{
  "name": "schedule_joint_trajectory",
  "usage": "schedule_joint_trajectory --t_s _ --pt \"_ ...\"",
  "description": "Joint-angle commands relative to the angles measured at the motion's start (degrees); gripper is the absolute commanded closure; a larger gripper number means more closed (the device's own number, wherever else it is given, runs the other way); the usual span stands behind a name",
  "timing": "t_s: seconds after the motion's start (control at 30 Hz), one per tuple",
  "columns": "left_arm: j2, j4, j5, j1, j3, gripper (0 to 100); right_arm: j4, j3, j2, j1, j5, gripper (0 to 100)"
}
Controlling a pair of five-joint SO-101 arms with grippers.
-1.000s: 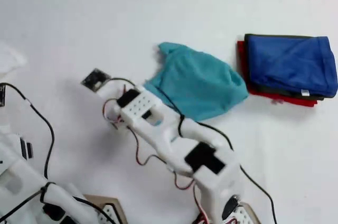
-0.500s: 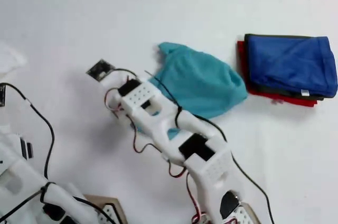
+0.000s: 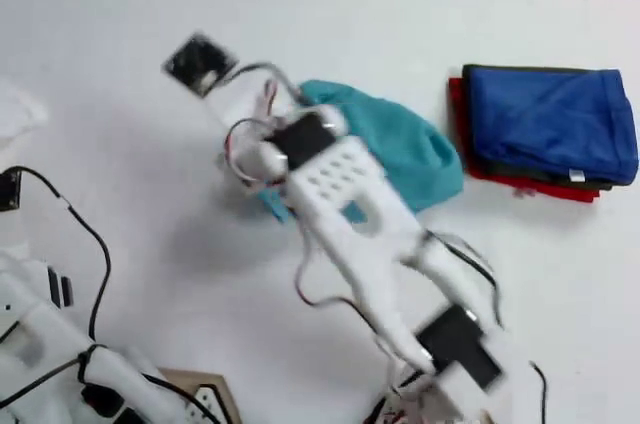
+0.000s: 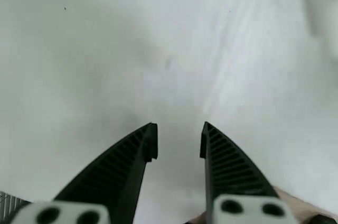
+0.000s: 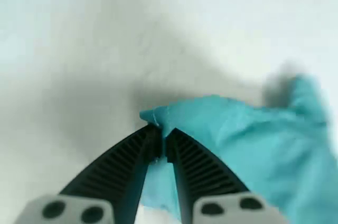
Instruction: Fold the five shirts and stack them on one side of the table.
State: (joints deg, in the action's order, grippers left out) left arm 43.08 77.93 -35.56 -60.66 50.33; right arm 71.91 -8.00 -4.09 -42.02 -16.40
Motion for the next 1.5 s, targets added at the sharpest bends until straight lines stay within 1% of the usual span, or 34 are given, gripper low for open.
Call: schedule_joint_trajectory --t_s 0.0,0.07,0.2,0.3,0.4,0.47,0.53,0.7,0.8,0.87,0.97,1.07,1.17,1.2,1.23,1.37,1.47 --pt "0.88 -0.7 -0.26 -0.62 -0.13 85 3.74 -10.02 -13.23 1.1 -1.05 98.0" --pt "0.88 -0.7 -0.26 -0.62 -0.13 85 6.37 -16.35 -16.92 1.19 -1.14 98.0" --pt "0.88 -0.79 -0.18 -0.35 -0.13 85 11.91 -29.19 -19.65 2.07 -5.01 98.0" --pt "0.88 -0.79 0.0 0.7 -0.13 85 14.37 -36.31 -19.65 7.08 -5.8 98.0" --pt "0.88 -0.35 0.7 4.48 0.13 85 13.93 -39.47 -19.65 14.55 -5.89 98.0" --pt "0.88 -0.44 2.64 8.88 1.27 85 12.44 -38.86 -19.56 19.47 -5.89 98.0" --pt "0.88 -0.53 4.04 15.21 2.68 85 11.3 -35.96 -19.03 22.81 -5.98 98.0" --pt "0.88 -0.35 8.44 34.37 3.38 84 10.86 -26.99 -15.96 26.33 -7.74 97.9" --pt "0.88 -0.44 12.75 45.63 2.77 77 9.89 -22.07 -13.76 27.91 -8.0 97.9" --pt "0.88 -0.88 14.86 52.57 2.77 74 7.43 -18.64 -12.7 29.67 -8.0 97.9" --pt "0.88 -2.64 17.49 61.1 2.86 75 1.89 -14.07 -11.38 32.92 -7.91 97.9" --pt "0.79 -3.96 24.26 66.46 3.3 74 -2.68 -10.02 -10.15 35.65 -7.91 97.9" --pt "0.79 -4.75 34.2 69.1 3.3 74 -4.0 -7.47 -9.27 37.41 -7.91 97.9" --pt "0.79 -5.45 36.31 69.89 3.3 74 -4.09 -6.86 -9.1 37.67 -7.91 97.9" --pt "0.79 -6.42 36.84 70.86 3.3 74 -4.09 -6.51 -8.92 37.93 -7.91 97.9" --pt "0.79 -13.98 32.79 75.25 2.77 74 -4.09 -5.98 -8.92 38.29 -7.91 97.9" --pt "0.7 -20.04 33.93 80.18 2.77 74 -4.18 -6.07 -8.84 38.2 -7.91 97.9"
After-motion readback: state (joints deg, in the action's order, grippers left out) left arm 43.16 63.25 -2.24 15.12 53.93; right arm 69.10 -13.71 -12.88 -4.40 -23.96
